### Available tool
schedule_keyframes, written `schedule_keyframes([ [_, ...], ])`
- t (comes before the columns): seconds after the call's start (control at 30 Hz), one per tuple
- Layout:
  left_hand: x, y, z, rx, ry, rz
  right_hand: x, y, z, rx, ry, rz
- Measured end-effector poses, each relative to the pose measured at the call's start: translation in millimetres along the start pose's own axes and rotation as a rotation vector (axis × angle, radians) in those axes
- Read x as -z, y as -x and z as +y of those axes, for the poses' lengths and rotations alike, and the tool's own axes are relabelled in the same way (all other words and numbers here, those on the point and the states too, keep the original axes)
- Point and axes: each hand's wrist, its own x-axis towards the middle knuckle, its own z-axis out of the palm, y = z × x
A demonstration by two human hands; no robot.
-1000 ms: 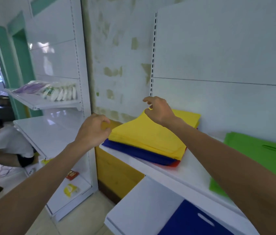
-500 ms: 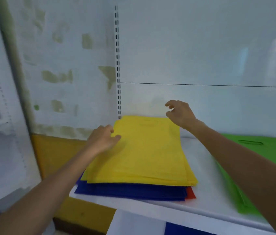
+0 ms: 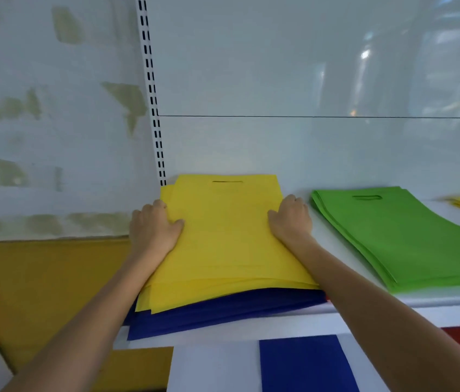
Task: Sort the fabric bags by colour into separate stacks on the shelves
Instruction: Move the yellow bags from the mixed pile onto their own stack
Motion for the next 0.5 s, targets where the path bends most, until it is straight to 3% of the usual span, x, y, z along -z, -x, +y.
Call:
schedule_keyframes([
  [0.07, -1.8, 1.5, -2.0, 0.052, 0.202, 0.009, 0.1, 0.6, -0.8, 0.033, -0.042, 0.071],
  [0.17, -1.9, 3.2, -2.7, 0.114, 0.314, 0.013, 2.5, 0.5, 0.3, 0.075, -0.104, 0.142],
  [0.33, 3.2, 7.5, -3.0, 0.095, 0.379, 0.107, 2.2, 3.0, 1.6, 0.167, -0.13, 0.247],
  [0.5, 8.7, 14.7, -5.2, 0.0, 0.292, 0.258, 2.0, 4.6, 0.1, 0.159, -0.149, 0.253],
])
